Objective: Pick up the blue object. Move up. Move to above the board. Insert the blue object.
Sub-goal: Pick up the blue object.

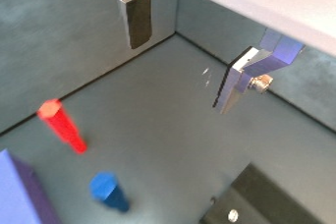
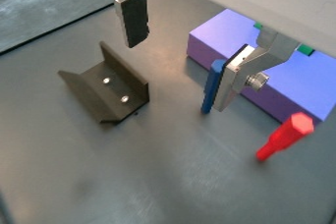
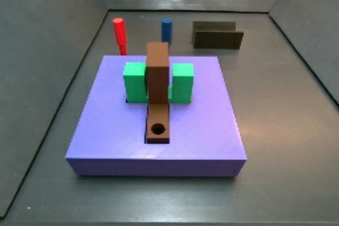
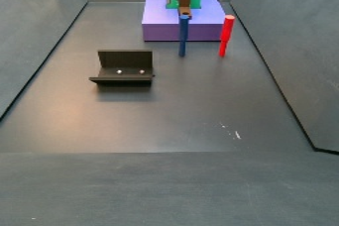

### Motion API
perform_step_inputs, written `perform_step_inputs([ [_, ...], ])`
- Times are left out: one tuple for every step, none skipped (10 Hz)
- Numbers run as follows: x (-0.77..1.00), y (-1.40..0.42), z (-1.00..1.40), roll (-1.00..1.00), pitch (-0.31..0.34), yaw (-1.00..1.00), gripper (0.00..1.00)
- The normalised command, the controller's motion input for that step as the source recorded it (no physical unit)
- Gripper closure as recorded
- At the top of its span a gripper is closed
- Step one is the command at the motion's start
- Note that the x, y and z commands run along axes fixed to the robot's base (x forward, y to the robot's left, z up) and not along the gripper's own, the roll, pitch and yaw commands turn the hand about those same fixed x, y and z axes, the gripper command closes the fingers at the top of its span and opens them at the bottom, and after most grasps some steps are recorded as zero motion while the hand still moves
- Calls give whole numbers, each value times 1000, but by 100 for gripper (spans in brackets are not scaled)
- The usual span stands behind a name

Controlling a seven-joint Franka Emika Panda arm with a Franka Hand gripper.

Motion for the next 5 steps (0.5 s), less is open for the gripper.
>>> perform_step_inputs([
  [197, -440, -280, -124, -56, 80, 0],
  [154, -469, -331, -101, -66, 89, 0],
  [83, -471, -389, -63, -63, 89, 0],
  [51, -466, -429, -27, -56, 103, 0],
  [34, -463, -457, 0, -50, 103, 0],
])
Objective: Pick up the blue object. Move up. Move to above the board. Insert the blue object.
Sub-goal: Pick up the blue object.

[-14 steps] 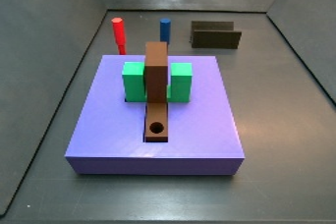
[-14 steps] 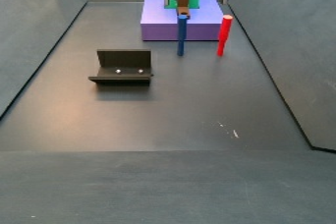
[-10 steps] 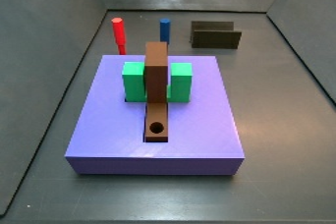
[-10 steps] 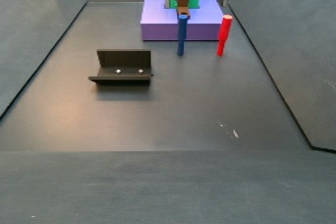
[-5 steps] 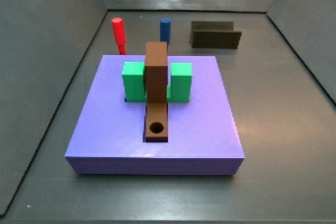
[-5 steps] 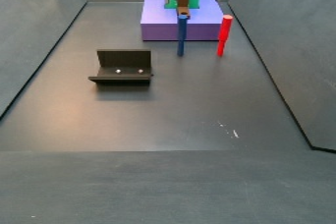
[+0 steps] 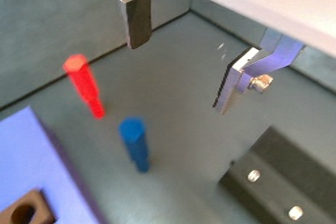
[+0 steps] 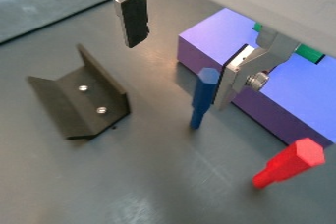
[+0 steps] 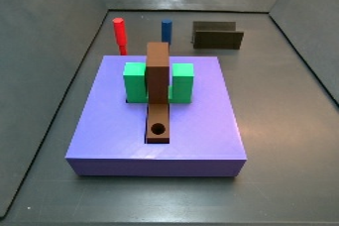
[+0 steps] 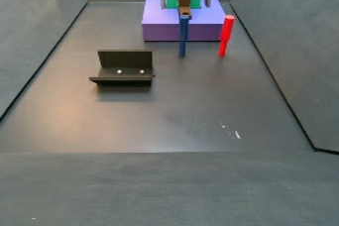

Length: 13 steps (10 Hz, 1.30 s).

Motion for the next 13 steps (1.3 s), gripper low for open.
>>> perform_step_inputs([
  [0, -434, -443, 10, -20, 123, 0],
  [0, -337, -346, 9, -10, 120, 0],
  [0, -291, -294, 26, 0, 106, 0],
  [29, -289, -266, 3, 0, 77, 0],
  [100, -300, -263, 0, 0, 60, 0],
  [134, -231, -357, 26, -3, 37, 0],
  [91, -180, -380, 41, -10, 0, 0],
  [0, -63, -431, 93, -17, 0, 0],
  [-3, 0, -380, 153, 0, -17, 0],
  [0, 6, -246, 131, 0, -37, 0],
  [0, 11, -214, 154, 0, -31, 0],
  [0, 31, -211, 151, 0, -29, 0],
  [0, 0, -94, 113, 0, 0, 0],
])
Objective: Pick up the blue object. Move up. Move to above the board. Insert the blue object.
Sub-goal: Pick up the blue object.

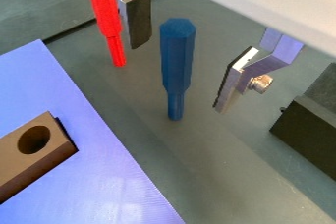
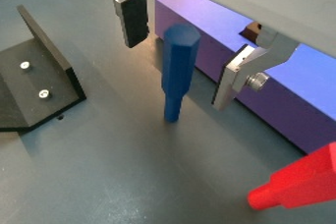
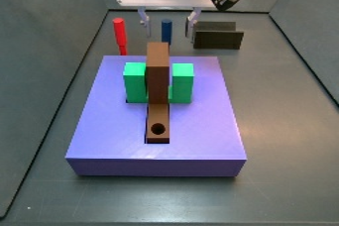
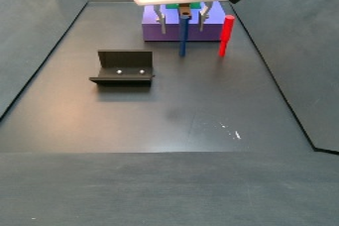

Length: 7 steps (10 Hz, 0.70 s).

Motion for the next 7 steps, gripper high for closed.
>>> perform_step_inputs([
  [0, 0, 0, 0, 0, 0, 0],
  [0, 0, 0, 0, 0, 0, 100],
  [0, 0, 0, 0, 0, 0, 100],
  [0, 0, 0, 0, 0, 0, 100],
  [0, 0, 0, 0, 0, 0, 100],
  [0, 0, 0, 0, 0, 0, 100],
  [0, 0, 0, 0, 0, 0, 100],
])
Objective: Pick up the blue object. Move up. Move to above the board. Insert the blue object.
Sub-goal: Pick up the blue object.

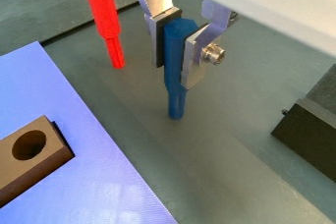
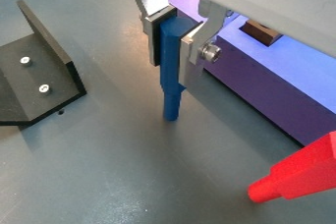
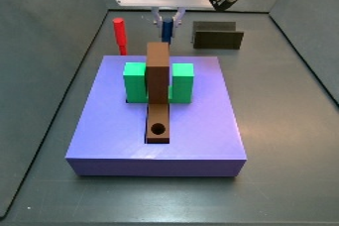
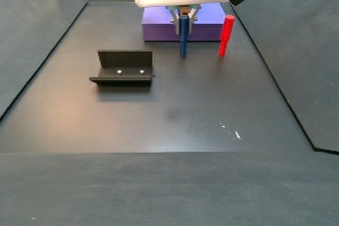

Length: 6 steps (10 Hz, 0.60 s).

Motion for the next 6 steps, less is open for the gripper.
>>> perform_step_inputs([
  [0, 0, 0, 0, 0, 0, 100],
  [0, 0, 0, 0, 0, 0, 100],
  [0, 0, 0, 0, 0, 0, 100],
  [0, 0, 0, 0, 0, 0, 100],
  [0, 0, 0, 0, 0, 0, 100],
  [0, 0, 0, 0, 0, 0, 100],
])
